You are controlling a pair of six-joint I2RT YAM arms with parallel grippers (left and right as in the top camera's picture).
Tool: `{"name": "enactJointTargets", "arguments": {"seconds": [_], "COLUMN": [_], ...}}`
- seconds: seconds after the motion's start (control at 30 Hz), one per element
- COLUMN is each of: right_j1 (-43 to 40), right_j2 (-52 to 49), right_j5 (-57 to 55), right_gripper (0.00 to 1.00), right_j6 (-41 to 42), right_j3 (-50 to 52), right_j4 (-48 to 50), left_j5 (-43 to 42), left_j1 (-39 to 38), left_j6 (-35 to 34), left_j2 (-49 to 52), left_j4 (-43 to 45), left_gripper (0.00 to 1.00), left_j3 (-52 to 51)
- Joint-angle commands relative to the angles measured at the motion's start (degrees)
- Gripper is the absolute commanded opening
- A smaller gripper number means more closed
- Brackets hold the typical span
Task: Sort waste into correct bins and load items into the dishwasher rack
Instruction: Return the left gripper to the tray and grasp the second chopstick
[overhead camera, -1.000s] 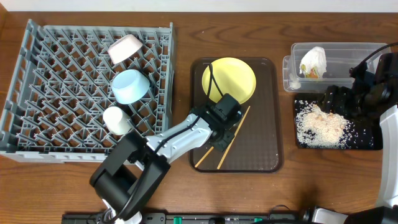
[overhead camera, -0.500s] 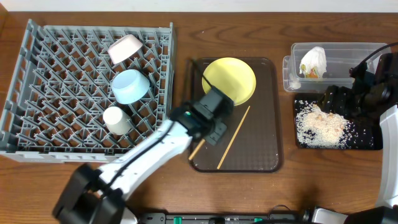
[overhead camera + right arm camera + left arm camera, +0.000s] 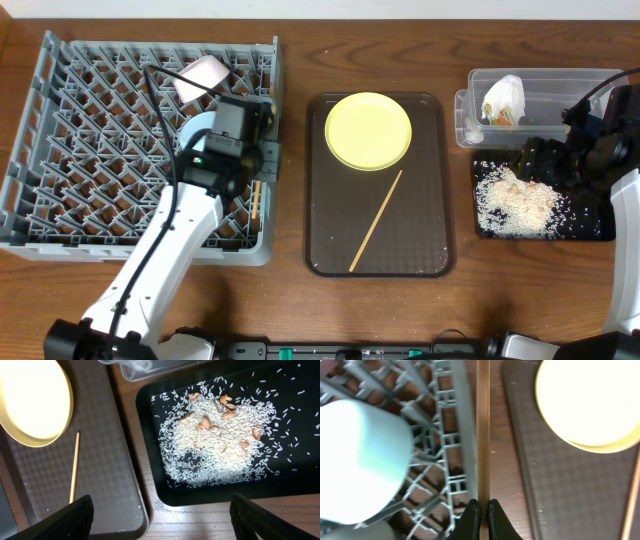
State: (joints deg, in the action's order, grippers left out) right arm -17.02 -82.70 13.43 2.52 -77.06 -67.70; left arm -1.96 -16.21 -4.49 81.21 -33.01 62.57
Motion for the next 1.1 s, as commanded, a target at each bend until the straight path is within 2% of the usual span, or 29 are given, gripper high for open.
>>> {"name": "enactJointTargets", "arguments": {"seconds": [0.0,0.17,0.2,0.27,0.37,0.47,0.67,0.83,1.07], "right_j1": [0.26,0.59,0.28,0.48,0.22,0.57,0.55,0.74,0.63], "right_j2": [0.07,0.07,0.07,0.07,0.07,0.07,0.07,0.07,0.07], "right_j5": [0.07,0.07,0.04,0.07,0.07,0.09,0.09,0.09,0.07], "right_gripper": [0.85,0.85,0.85,0.85,0.85,0.85,0.85,0.85,0.85], "right_j6": [-0.48,-0.48,-0.5,-0.5,-0.85,-0.87,-0.87,-0.87,-0.87], "right_j3": [-0.81,-0.81,-0.81,-0.81,-0.81,-0.81,-0.81,-0.81,-0.81], "right_j4": [0.09,-0.02,-0.04,-0.24,-0.26,-0.26,-0.17,0.0,-0.26], "left_j5": [0.57,0.52,0.5,0.48,0.5,-0.72,-12.55,-12.76,-12.39], "left_j1": [1.75,2.64,2.64,2.62,2.64,2.23,-2.05,-9.49,-19.71], "left_j6": [-0.28,-0.31,-0.31,-0.28,-0.04,-0.09,-0.15,-0.31,-0.79], "left_j2": [1.79,5.9,6.47,6.95,6.1,3.61,-0.11,2.14,10.56], "left_j4": [-0.15,-0.15,-0.13,-0.09,0.09,0.24,0.7,1.46,4.76], "left_gripper": [0.07,0.07,0.12,0.35,0.43,0.45,0.45,0.46,0.46], "left_j3": [-0.46,-0.46,-0.46,-0.46,-0.2,0.07,0.04,-0.42,-0.46]}}
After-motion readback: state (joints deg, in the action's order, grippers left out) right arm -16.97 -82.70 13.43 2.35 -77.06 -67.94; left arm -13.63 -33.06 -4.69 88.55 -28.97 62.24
